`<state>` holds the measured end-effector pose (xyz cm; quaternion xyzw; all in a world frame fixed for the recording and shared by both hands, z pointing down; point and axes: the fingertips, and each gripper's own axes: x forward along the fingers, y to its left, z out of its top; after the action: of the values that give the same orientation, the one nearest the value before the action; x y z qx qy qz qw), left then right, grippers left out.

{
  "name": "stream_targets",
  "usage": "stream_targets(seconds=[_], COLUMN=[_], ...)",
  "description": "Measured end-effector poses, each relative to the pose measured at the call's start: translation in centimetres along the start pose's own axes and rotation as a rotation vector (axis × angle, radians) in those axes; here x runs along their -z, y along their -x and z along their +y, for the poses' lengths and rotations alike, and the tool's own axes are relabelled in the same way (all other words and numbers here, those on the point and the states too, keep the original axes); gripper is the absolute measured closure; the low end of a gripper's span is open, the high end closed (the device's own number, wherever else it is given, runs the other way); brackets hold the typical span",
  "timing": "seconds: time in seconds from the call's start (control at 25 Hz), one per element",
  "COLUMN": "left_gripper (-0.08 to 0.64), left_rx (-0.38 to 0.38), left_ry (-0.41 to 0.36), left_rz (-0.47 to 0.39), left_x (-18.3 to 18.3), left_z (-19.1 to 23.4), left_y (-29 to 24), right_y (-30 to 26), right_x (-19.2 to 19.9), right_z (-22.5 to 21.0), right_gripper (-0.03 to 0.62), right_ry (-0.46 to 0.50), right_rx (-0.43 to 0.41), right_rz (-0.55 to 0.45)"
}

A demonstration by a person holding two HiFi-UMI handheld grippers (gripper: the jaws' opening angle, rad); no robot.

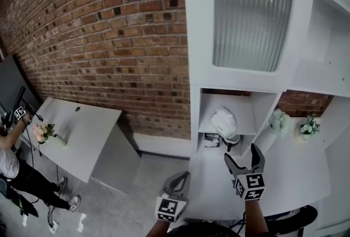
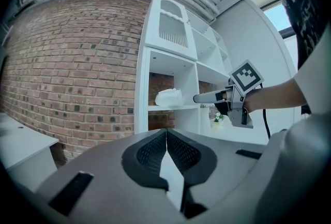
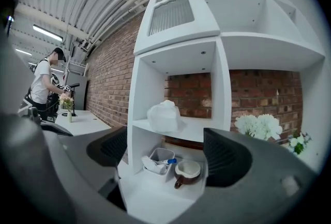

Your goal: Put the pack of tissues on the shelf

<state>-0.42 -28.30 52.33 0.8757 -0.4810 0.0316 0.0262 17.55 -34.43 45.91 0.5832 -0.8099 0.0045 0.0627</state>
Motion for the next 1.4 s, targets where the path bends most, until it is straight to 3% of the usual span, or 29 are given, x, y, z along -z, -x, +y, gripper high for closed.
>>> stream_targets(seconds=[0.64, 1.28, 1.4], left_gripper=[0.549, 0.549, 0.549], left_rx=[0.098, 0.14, 0.146], left_ry=[-0.001, 0.008, 0.01], left_rz=[0.003, 0.014, 0.017], left_x=[0.4, 1.4, 1.5], left_z=[-3.6, -4.3, -4.4], left_y=[0.6, 1.7, 1.9], right_y=[6.7, 10.4, 10.8], right_x=[4.4, 8.6, 8.8], right_z=[0.4, 3.1, 3.5], right_gripper=[0.146, 0.149, 0.174], right_ry=[-0.018, -0.037, -0.022], right_rx=[0.048, 0.04, 0.048], right_rz=[0.062, 0.113, 0.115])
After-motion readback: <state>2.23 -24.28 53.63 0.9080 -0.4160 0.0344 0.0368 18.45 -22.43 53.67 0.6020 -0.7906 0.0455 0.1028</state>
